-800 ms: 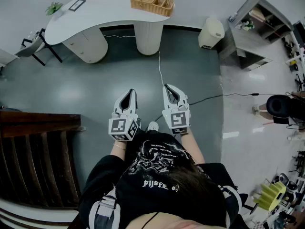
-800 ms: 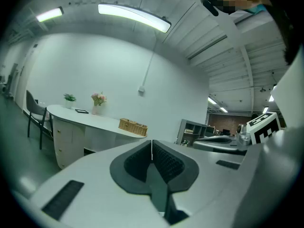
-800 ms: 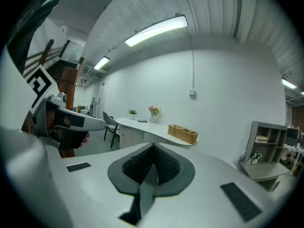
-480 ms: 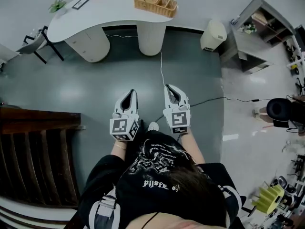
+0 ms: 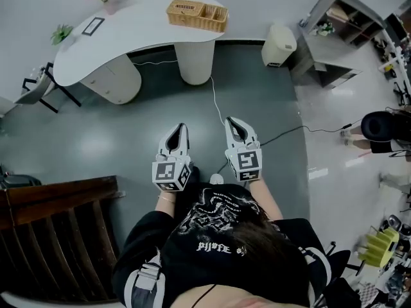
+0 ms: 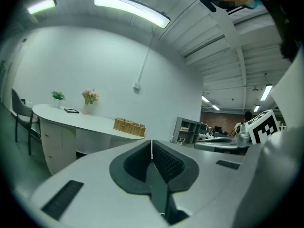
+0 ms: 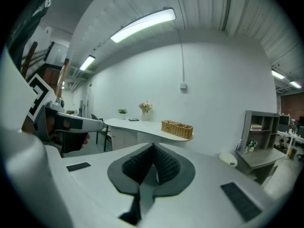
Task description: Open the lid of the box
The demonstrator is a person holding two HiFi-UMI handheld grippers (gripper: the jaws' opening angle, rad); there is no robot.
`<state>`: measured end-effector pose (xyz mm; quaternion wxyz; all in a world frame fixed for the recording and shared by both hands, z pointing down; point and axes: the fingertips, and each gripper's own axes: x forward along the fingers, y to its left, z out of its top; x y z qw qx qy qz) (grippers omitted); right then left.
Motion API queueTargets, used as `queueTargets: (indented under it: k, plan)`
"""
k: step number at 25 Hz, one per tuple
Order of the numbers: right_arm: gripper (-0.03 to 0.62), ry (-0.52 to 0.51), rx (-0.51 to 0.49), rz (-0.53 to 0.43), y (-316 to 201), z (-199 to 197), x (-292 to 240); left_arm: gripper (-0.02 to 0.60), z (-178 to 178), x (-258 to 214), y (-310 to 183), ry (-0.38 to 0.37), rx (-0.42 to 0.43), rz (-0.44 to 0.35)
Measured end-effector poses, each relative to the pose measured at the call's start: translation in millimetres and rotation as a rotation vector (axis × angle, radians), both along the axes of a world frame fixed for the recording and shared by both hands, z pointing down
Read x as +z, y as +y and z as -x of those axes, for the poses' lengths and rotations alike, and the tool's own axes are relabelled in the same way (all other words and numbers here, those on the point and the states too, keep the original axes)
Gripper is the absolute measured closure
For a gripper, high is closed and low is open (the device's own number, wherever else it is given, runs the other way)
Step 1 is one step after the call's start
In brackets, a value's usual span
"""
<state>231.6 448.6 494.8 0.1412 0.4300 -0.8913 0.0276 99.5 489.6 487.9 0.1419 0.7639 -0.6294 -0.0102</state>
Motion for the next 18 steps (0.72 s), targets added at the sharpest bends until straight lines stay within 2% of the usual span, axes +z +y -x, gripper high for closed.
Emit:
queueTargets:
  k: [5, 12, 18]
  plan:
    - [0.568, 0.043, 0.003, -0.034, -40.5, 34.0, -10.1, 0.555, 36.5, 1.1, -45.6, 0.024, 0.028, 0.014]
    - [0.568, 0.032, 0.119, -0.057, -95.6, 68.2, -17.8, 0.555, 92.6, -3.7, -108.8, 0.006, 0.097, -0.008]
    - [0.568, 0.037, 0.173, -0.052, -114.1, 103.0, -11.2, 0.555, 132.1, -3.3, -139.8, -0.004, 0.141, -0.022]
